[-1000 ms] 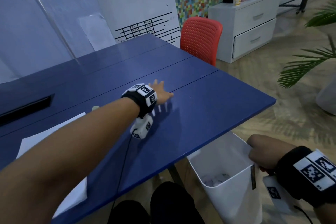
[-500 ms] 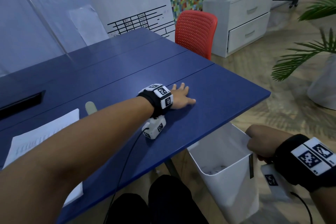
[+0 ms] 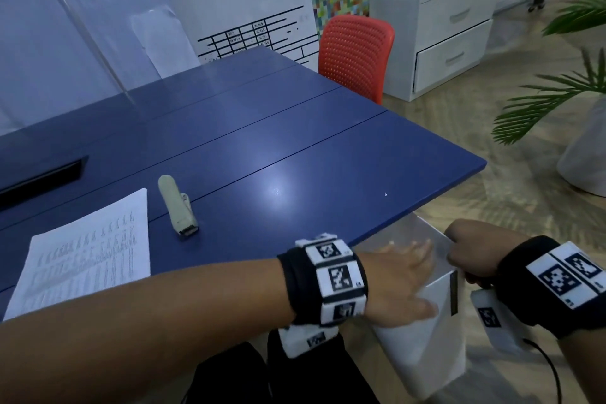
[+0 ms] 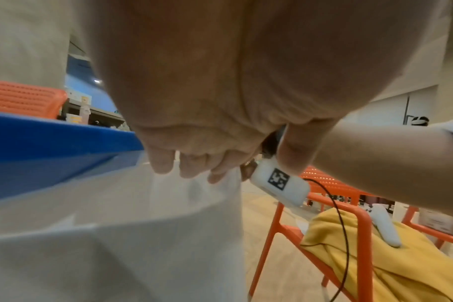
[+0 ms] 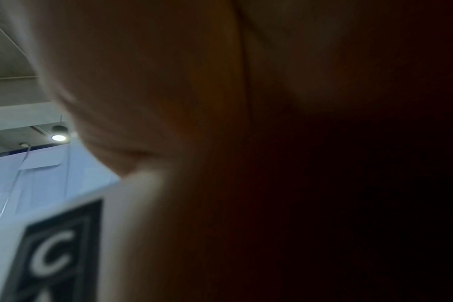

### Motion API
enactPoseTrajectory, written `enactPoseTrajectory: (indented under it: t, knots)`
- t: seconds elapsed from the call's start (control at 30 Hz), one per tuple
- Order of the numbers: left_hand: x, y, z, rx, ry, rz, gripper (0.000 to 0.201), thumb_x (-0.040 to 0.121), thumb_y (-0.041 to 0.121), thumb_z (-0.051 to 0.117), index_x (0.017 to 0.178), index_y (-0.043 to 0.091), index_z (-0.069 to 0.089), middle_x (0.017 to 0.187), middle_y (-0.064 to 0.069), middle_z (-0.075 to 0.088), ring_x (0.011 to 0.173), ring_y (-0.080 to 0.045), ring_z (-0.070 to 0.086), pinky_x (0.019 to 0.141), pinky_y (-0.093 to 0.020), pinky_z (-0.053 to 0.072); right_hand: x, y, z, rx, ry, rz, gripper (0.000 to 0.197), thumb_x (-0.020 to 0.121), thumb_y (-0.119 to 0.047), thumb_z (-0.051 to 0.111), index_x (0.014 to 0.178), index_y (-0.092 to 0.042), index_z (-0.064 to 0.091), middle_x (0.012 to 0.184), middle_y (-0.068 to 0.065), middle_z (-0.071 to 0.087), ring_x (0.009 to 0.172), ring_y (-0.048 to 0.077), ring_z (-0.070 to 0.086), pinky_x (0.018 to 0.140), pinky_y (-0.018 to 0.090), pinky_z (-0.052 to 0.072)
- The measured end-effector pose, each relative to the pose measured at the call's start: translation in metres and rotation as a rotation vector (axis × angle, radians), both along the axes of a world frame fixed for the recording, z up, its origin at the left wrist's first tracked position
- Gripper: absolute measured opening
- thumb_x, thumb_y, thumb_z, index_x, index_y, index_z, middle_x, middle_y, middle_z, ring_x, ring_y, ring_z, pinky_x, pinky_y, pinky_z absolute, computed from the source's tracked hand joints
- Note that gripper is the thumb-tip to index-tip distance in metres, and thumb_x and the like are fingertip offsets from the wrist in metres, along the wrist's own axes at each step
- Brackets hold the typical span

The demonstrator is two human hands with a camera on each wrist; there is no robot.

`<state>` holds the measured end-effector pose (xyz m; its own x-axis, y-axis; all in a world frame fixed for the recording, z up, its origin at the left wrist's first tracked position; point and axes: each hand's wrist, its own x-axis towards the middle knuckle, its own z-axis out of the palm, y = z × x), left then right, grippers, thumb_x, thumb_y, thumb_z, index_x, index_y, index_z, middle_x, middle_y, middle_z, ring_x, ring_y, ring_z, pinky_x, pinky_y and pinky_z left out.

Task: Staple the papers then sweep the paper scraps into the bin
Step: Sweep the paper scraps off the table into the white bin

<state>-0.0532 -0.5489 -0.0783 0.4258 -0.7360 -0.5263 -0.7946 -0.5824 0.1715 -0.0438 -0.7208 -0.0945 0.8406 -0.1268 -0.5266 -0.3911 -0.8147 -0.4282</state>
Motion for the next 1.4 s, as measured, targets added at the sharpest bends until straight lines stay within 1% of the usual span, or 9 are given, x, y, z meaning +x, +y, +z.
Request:
enactPoseTrajectory:
  t: [0.2, 0.33, 0.5, 0.67, 0.9, 1.1, 1.2, 1.3, 1.4]
  knots:
    - [-0.021, 0.019, 0.007, -0.127, 0.111, 0.14, 0.079, 0.096, 0.037, 0.048, 0.155, 0.014, 0.002, 0.165, -0.002, -0.005, 0.152, -0.014, -0.001, 0.123, -0.033, 0.004, -0.008, -0.006, -0.016, 0.019, 0.014, -0.043, 0.018, 0.077, 0.0, 0.042, 0.079, 0.0, 0.059, 0.061, 0.017, 0.059, 0.043, 0.023, 0.051, 0.044, 0.026, 0.042]
    - [0.0, 0.031, 0.016, -0.32, -0.083, 0.3, 0.078, 0.094, 0.036, 0.049, 0.155, 0.016, 0.005, 0.165, 0.0, -0.004, 0.152, -0.015, -0.001, 0.123, -0.041, 0.008, -0.013, -0.009, -0.026, -0.012, 0.032, -0.052, 0.018, 0.077, -0.003, 0.042, 0.083, -0.005, 0.059, 0.067, 0.015, 0.061, 0.045, 0.024, 0.054, 0.044, 0.025, 0.044]
    - [0.059, 0.006, 0.007, -0.151, -0.165, 0.496, 0.089, 0.091, 0.053, 0.047, 0.155, 0.015, -0.002, 0.165, -0.001, -0.012, 0.152, -0.023, -0.009, 0.122, -0.051, 0.006, -0.013, -0.012, -0.028, 0.008, 0.006, -0.086, 0.02, 0.078, -0.003, 0.041, 0.085, -0.002, 0.059, 0.067, 0.019, 0.061, 0.047, 0.024, 0.054, 0.046, 0.027, 0.045]
    - [0.041, -0.016, -0.001, -0.088, -0.2, 0.367, 0.085, 0.094, 0.05, 0.042, 0.155, 0.011, -0.004, 0.164, -0.006, -0.014, 0.151, -0.025, -0.014, 0.122, -0.047, -0.002, -0.013, -0.015, -0.025, 0.025, -0.026, -0.091, 0.019, 0.077, -0.003, 0.042, 0.084, -0.001, 0.059, 0.068, 0.021, 0.063, 0.048, 0.026, 0.055, 0.047, 0.029, 0.046]
    - [-0.054, 0.013, -0.021, -0.255, 0.095, 0.133, 0.071, 0.098, 0.032, 0.043, 0.155, 0.014, 0.005, 0.165, -0.003, 0.002, 0.152, -0.014, 0.005, 0.122, -0.03, 0.003, -0.016, -0.018, -0.041, 0.083, -0.011, -0.076, 0.025, 0.076, -0.001, 0.039, 0.084, 0.005, 0.062, 0.058, 0.017, 0.059, 0.041, 0.025, 0.052, 0.045, 0.028, 0.043]
    - [-0.084, 0.094, -0.048, -0.505, 0.03, 0.485, 0.069, 0.095, 0.033, 0.05, 0.154, 0.028, 0.014, 0.16, 0.019, 0.009, 0.146, 0.008, 0.005, 0.108, 0.001, -0.003, -0.028, -0.006, -0.13, 0.133, 0.064, -0.102, 0.024, 0.082, 0.001, 0.039, 0.082, 0.007, 0.063, 0.058, 0.017, 0.058, 0.038, 0.027, 0.055, 0.04, 0.028, 0.045]
    - [-0.104, 0.149, -0.072, -0.444, 0.026, 0.657, 0.066, 0.093, 0.041, 0.05, 0.152, 0.034, 0.02, 0.159, 0.022, 0.011, 0.146, 0.008, 0.009, 0.116, -0.009, 0.005, -0.035, 0.003, -0.201, 0.129, 0.134, -0.12, 0.022, 0.082, 0.002, 0.044, 0.086, 0.006, 0.064, 0.063, 0.017, 0.061, 0.046, 0.029, 0.06, 0.04, 0.031, 0.05]
    - [-0.12, 0.21, -0.093, -0.378, -0.036, 0.896, 0.068, 0.082, 0.058, 0.041, 0.146, 0.034, 0.034, 0.155, 0.017, 0.03, 0.143, -0.001, 0.03, 0.116, -0.018, 0.021, -0.047, 0.014, -0.263, 0.083, 0.179, -0.114, 0.017, 0.082, -0.001, 0.05, 0.09, 0.002, 0.064, 0.078, 0.018, 0.067, 0.062, 0.03, 0.066, 0.045, 0.031, 0.052]
    - [-0.135, 0.258, -0.1, -0.338, -0.106, 1.163, 0.054, 0.088, 0.051, 0.051, 0.138, 0.038, 0.038, 0.146, 0.004, 0.048, 0.132, -0.012, 0.046, 0.107, -0.023, 0.032, -0.059, 0.019, -0.308, 0.061, 0.221, -0.138, 0.019, 0.086, -0.005, 0.051, 0.095, 0.001, 0.066, 0.087, 0.022, 0.072, 0.066, 0.033, 0.071, 0.052, 0.036, 0.059]
